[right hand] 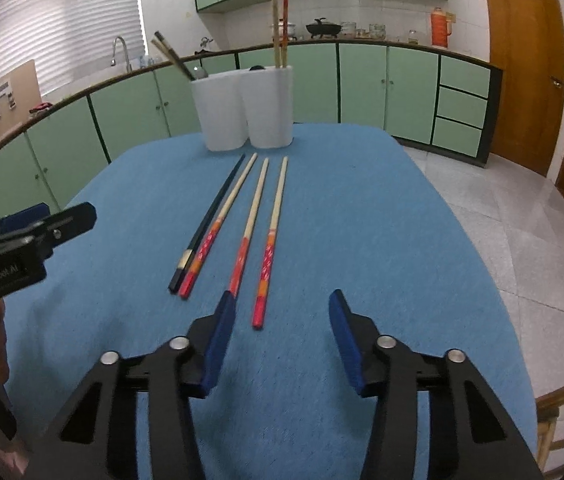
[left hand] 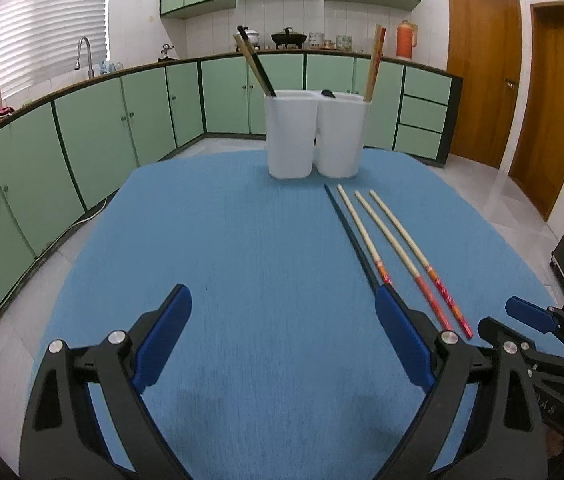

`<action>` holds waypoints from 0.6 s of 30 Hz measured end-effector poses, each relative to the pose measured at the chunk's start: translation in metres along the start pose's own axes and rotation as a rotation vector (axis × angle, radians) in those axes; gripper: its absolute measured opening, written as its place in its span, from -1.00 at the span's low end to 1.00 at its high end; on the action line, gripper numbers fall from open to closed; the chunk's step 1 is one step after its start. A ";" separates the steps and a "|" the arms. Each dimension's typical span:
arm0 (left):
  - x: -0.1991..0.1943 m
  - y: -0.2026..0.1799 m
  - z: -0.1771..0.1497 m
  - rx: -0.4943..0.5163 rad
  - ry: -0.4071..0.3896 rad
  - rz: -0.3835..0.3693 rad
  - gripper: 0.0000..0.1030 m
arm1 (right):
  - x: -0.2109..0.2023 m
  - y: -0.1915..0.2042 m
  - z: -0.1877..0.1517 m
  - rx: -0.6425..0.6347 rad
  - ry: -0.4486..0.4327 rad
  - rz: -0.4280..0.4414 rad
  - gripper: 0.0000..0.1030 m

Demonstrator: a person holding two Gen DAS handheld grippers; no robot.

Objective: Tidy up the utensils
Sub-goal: 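Withdraw both tools and lower them toward the remaining chopsticks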

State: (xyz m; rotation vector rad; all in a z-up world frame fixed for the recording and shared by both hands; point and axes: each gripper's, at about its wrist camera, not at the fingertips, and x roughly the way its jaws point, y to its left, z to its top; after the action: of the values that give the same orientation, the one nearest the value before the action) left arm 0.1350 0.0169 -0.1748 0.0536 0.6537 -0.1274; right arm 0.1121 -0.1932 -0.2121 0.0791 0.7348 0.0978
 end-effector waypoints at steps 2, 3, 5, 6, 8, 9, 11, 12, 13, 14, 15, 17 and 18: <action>0.001 -0.001 -0.003 -0.005 0.011 0.000 0.75 | 0.001 0.002 -0.002 -0.005 0.008 0.003 -0.27; 0.002 0.000 -0.005 -0.007 0.016 -0.002 0.75 | 0.002 0.003 -0.003 -0.009 0.012 0.005 -0.29; 0.003 0.000 -0.006 -0.008 0.025 -0.003 0.75 | 0.005 0.006 -0.007 -0.015 0.025 0.009 -0.35; 0.003 0.000 -0.008 -0.009 0.028 -0.005 0.75 | 0.006 0.007 -0.008 -0.017 0.031 0.011 -0.36; 0.004 -0.001 -0.009 -0.011 0.033 -0.006 0.75 | 0.009 0.010 -0.010 -0.023 0.041 0.014 -0.44; 0.005 -0.001 -0.009 -0.012 0.036 -0.008 0.75 | 0.010 0.011 -0.011 -0.028 0.045 0.015 -0.45; 0.006 -0.002 -0.010 -0.013 0.041 -0.011 0.75 | 0.011 0.012 -0.012 -0.031 0.047 0.013 -0.50; 0.006 -0.003 -0.010 -0.012 0.043 -0.012 0.75 | 0.011 0.013 -0.012 -0.030 0.047 0.014 -0.52; 0.006 -0.003 -0.011 -0.011 0.044 -0.013 0.75 | 0.011 0.013 -0.012 -0.029 0.047 0.017 -0.55; 0.007 -0.004 -0.011 -0.010 0.045 -0.014 0.75 | 0.012 0.012 -0.012 -0.026 0.048 0.018 -0.57; 0.007 -0.005 -0.011 -0.008 0.045 -0.015 0.75 | 0.011 0.011 -0.012 -0.022 0.048 0.018 -0.58; 0.008 -0.006 -0.010 -0.007 0.047 -0.017 0.75 | 0.012 0.011 -0.010 -0.015 0.049 0.016 -0.63; 0.008 -0.006 -0.010 -0.008 0.048 -0.018 0.75 | 0.012 0.010 -0.010 -0.011 0.049 0.016 -0.64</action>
State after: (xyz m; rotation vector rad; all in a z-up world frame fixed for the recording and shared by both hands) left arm 0.1341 0.0110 -0.1878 0.0428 0.7024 -0.1412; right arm 0.1136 -0.1812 -0.2263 0.0717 0.7828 0.1193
